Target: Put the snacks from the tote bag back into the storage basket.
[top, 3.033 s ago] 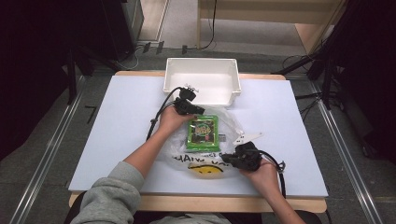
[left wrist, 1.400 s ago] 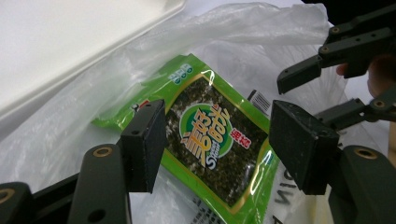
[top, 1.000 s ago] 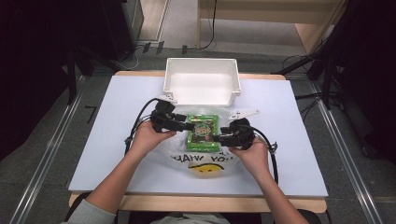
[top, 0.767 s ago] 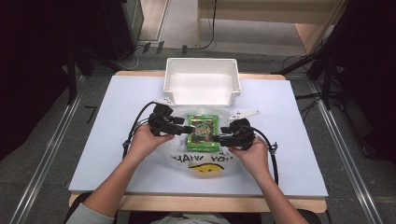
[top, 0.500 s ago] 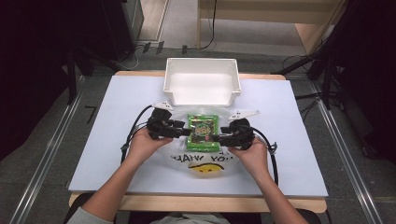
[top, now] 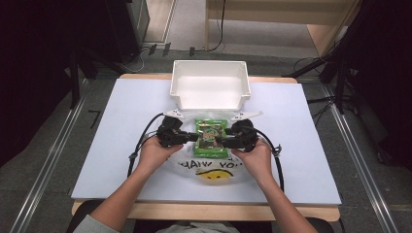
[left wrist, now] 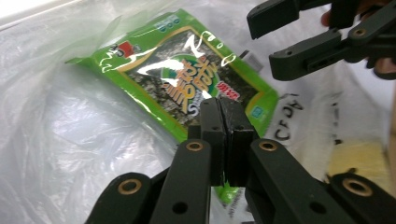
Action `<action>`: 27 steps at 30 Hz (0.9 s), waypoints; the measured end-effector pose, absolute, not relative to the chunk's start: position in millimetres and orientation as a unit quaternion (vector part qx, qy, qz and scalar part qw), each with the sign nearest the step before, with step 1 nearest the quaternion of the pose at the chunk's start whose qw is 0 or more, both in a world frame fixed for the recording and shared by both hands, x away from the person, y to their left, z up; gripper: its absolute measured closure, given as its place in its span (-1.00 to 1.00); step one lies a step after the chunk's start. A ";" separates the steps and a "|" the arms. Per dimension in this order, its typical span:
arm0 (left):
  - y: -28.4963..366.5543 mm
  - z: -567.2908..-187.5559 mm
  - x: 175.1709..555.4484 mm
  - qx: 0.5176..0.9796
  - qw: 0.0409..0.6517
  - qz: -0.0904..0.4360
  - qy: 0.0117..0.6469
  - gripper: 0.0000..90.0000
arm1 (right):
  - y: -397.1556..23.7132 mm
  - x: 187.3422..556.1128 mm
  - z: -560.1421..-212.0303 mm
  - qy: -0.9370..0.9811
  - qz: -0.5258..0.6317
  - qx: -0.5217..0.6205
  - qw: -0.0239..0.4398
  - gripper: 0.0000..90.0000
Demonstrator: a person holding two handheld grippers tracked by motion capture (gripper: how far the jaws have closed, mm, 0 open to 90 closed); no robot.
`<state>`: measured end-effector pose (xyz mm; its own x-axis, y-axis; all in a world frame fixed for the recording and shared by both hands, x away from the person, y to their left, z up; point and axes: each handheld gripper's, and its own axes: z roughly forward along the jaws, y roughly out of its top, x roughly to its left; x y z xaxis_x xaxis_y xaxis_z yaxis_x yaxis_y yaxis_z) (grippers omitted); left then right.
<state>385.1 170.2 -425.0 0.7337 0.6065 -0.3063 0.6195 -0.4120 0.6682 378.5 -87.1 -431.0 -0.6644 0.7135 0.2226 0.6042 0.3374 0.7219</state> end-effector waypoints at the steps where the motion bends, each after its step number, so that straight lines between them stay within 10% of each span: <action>1: 169.3 -426.6 385.9 0.840 0.399 -0.008 0.367 1.00 | -86.4 379.7 -431.9 0.814 0.412 0.404 0.066 0.04; 27: 166.8 -450.1 393.7 0.845 0.380 -0.019 0.377 0.99 | -85.7 382.8 -439.9 0.812 0.407 0.414 0.070 0.06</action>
